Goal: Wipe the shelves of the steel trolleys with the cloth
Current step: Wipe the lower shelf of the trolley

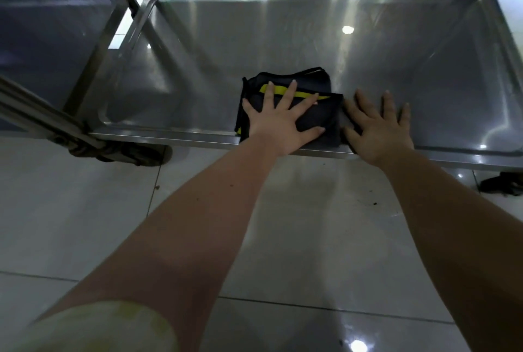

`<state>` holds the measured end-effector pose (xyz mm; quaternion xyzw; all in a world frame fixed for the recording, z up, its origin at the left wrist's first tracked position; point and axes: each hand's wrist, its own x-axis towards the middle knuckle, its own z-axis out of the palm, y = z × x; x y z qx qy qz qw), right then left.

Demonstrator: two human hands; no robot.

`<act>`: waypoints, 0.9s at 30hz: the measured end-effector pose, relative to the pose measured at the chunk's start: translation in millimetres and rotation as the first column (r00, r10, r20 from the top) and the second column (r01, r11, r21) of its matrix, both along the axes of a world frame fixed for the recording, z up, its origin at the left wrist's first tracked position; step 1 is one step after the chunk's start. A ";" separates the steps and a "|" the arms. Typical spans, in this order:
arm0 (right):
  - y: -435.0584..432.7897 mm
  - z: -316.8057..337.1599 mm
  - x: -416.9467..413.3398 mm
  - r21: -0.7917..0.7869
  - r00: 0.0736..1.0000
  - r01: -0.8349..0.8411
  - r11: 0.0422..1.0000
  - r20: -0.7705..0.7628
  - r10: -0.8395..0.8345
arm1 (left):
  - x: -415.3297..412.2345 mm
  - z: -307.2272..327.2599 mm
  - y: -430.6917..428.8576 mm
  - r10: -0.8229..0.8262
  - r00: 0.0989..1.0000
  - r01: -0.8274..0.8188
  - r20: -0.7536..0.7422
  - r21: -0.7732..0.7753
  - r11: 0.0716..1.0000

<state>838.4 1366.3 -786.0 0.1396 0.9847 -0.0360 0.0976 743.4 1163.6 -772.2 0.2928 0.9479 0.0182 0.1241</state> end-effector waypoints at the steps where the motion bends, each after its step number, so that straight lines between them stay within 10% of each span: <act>1: -0.9 -0.3 -0.2 -0.011 1.000 -0.003 1.000 -0.006 0.003 | -5.2 0.3 -10.3 0.014 1.000 -0.014 0.000 -0.007 1.000; 27: -2.6 -4.2 -2.0 0.003 0.999 0.017 1.000 -0.040 -0.017 | -92.2 9.7 -212.4 0.413 0.911 -0.405 0.022 -0.149 0.902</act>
